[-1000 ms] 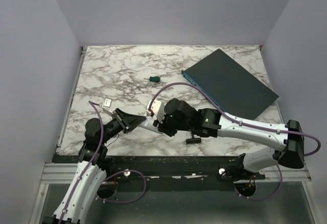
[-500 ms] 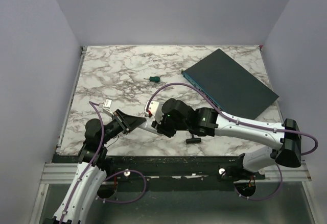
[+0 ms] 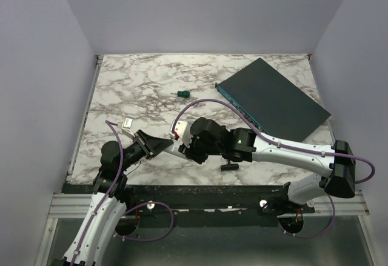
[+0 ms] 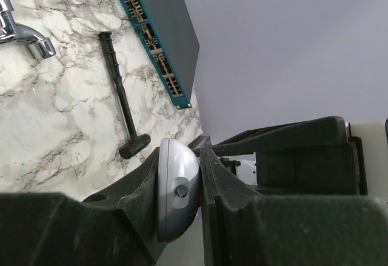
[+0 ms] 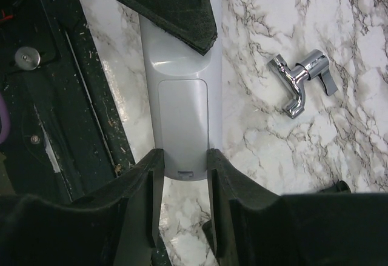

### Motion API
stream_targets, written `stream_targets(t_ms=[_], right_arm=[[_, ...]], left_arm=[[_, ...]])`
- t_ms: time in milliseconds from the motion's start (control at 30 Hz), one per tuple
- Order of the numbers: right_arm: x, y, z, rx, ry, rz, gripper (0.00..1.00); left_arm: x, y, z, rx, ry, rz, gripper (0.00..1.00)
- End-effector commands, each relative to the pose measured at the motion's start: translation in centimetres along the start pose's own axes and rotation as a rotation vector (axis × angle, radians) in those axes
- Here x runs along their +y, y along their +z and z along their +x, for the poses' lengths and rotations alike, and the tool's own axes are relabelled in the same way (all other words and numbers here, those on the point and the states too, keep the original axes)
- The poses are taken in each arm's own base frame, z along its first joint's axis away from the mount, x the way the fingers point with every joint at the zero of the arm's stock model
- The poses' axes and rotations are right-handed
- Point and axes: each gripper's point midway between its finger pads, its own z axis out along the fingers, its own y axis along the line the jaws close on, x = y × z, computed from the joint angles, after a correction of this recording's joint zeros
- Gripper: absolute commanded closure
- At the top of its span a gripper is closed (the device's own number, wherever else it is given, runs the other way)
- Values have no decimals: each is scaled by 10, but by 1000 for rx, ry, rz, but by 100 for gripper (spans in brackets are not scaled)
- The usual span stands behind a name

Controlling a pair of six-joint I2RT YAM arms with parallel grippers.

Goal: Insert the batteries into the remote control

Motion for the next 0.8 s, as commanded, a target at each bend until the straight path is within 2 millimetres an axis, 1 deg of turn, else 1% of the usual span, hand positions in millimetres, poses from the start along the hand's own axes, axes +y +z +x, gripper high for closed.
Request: stream_targets(t_ms=[0,133,433,500,633,767], right_arm=[[-3,6,-23,-65,-29,23,58],[-6,5,-22,-63,-35,32,52],[-6,3,-28,-84,-49,32,38],[-5,2,-31,-98,-50,26,36],[-6,-1,-41,-135,-52,26,28],[-6,-5,-54,-187,-46,29,21]], left_arm=[[-27,-4,2,24,-2,104,100],[-29,-4,3,29,-12,114,100],[-28,-3,3,29,-21,116,100],[-26,-2,3,29,-26,112,100],[-22,-2,4,28,-36,104,100],[-20,-2,4,28,-40,101,100]])
